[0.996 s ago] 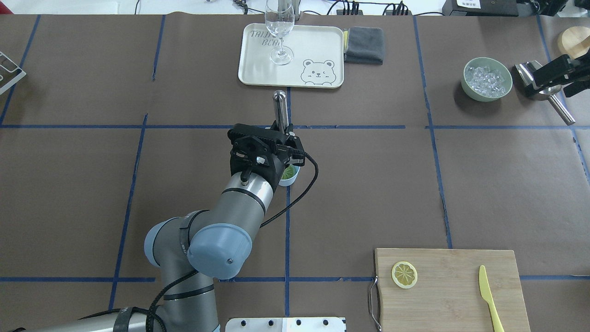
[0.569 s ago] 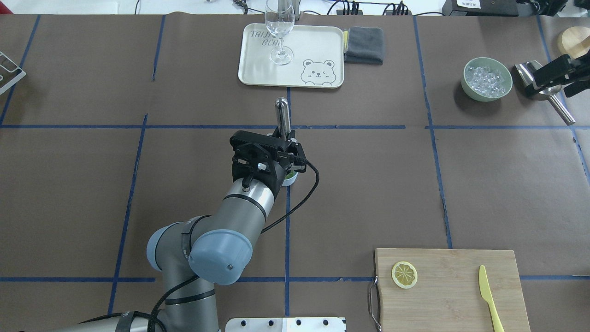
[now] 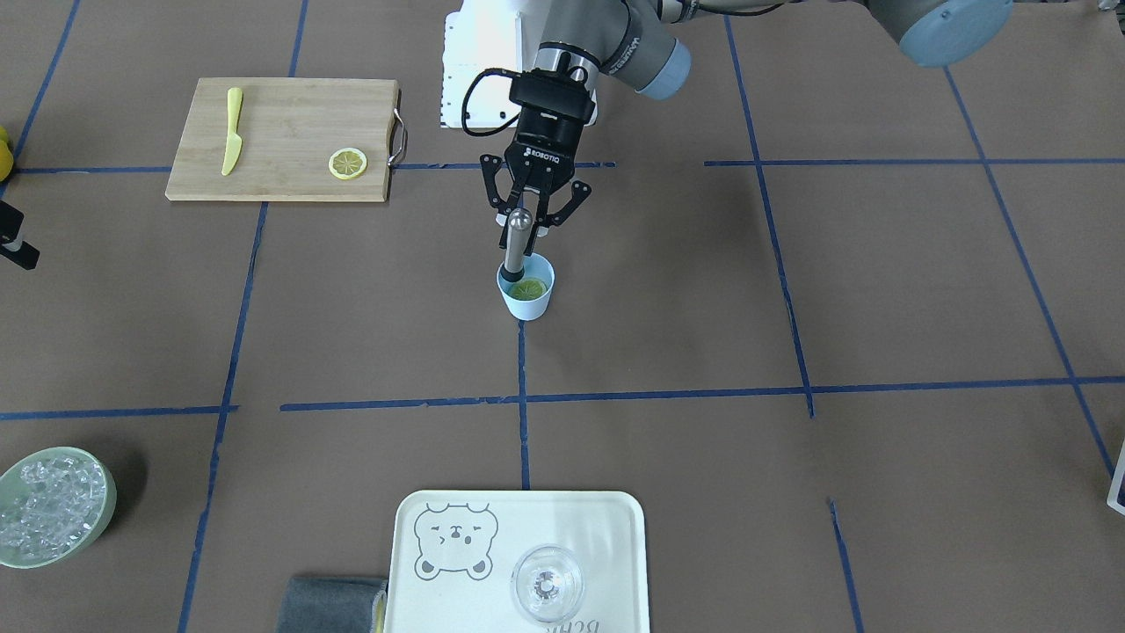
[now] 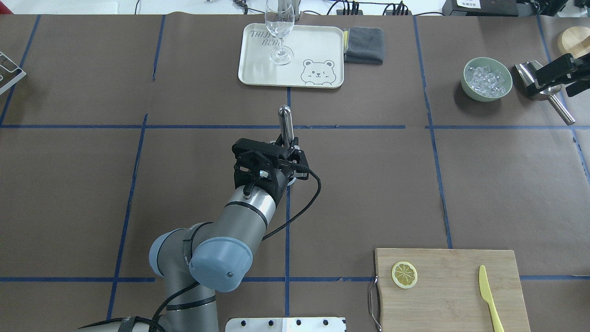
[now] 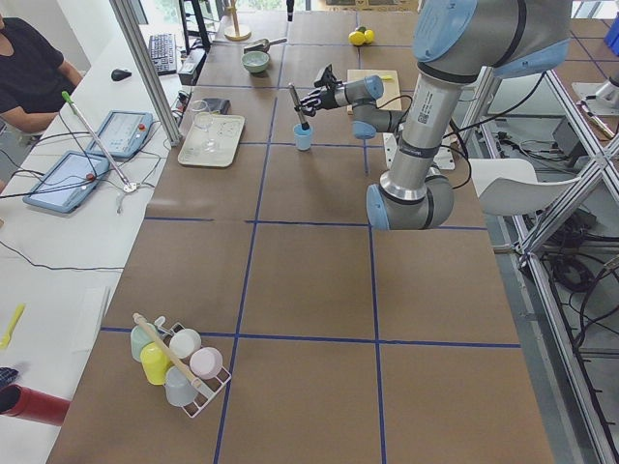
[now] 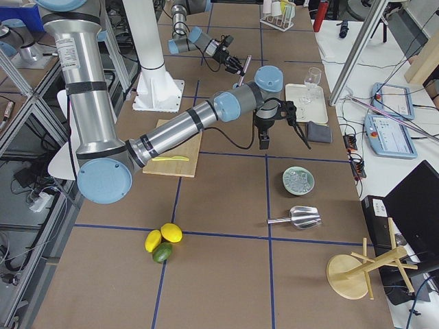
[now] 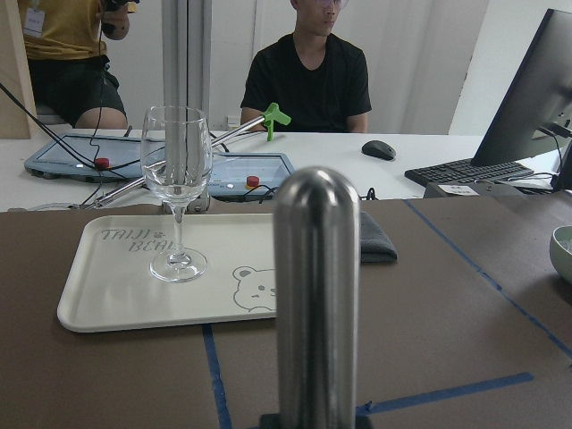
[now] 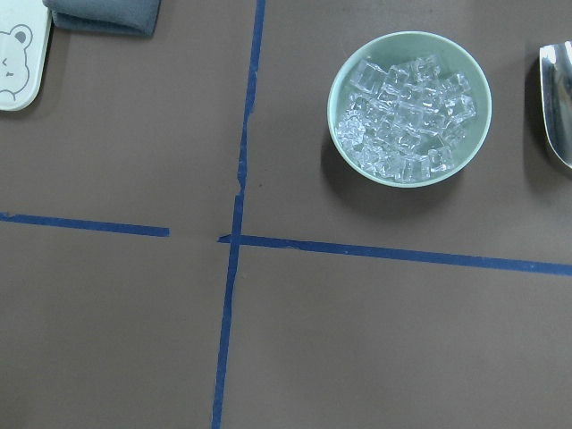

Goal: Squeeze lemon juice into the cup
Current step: 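Push the steel rod down into the blue cup to press the lemon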

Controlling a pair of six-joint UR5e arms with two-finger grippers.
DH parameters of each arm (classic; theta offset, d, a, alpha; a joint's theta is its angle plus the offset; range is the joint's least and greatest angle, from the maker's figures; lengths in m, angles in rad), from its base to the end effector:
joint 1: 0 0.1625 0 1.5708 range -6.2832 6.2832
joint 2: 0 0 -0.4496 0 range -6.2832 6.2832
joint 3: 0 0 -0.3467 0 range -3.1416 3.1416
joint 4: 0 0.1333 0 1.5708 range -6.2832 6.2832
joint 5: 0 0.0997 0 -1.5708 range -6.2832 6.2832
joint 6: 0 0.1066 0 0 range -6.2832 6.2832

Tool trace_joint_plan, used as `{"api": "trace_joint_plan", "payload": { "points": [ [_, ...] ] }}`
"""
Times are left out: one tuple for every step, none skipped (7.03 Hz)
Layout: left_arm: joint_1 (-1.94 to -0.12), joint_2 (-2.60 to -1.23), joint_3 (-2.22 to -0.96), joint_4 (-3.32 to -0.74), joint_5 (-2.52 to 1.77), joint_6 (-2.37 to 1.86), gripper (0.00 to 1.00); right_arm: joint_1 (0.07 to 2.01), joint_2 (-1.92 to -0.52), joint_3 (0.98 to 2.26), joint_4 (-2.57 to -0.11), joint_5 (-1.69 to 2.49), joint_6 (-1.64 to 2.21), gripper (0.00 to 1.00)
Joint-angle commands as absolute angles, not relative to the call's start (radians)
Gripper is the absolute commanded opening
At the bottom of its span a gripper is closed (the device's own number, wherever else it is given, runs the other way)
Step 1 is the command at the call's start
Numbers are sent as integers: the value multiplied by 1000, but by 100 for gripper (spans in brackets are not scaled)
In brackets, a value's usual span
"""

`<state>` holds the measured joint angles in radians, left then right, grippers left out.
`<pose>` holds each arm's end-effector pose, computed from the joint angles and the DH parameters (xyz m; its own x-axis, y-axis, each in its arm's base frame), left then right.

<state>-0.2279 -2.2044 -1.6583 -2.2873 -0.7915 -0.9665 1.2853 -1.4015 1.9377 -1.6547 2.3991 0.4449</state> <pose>0.5520 -0.3418 0.2072 0.5833 0.2797 -0.7626 0.6171 0.4578 0.6400 -0.0869 -0.4904 0.4498 0.6128 -0.0794 0.7863 -0.0115 0.9939 0.1093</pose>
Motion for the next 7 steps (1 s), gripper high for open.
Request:
{"api": "trace_joint_plan", "payload": {
  "points": [
    [-232, -2203, -1652, -2309, -792, -963, 0, 1285, -1402, 1937, -1655, 2399, 445, 100],
    [-239, -2201, -1641, -2310, -792, -963, 0, 1285, -1402, 1937, -1655, 2399, 445, 100],
    [-247, -2201, -1640, -2310, -792, -963, 0, 1285, -1402, 1937, -1655, 2399, 445, 100],
    [-248, -2200, -1628, -2310, -792, -963, 0, 1285, -1401, 1936, -1655, 2399, 445, 100],
    [-252, -2197, -1606, -2330, -792, -963, 0, 1285, -1402, 1936, -1655, 2399, 445, 100],
    [-252, -2197, -1583, -2354, -792, -963, 0, 1285, -1402, 1934, -1655, 2399, 445, 100],
    [-250, -2197, -1583, -2356, -792, -965, 0, 1285, -1402, 1934, -1655, 2399, 445, 100]
  ]
}}
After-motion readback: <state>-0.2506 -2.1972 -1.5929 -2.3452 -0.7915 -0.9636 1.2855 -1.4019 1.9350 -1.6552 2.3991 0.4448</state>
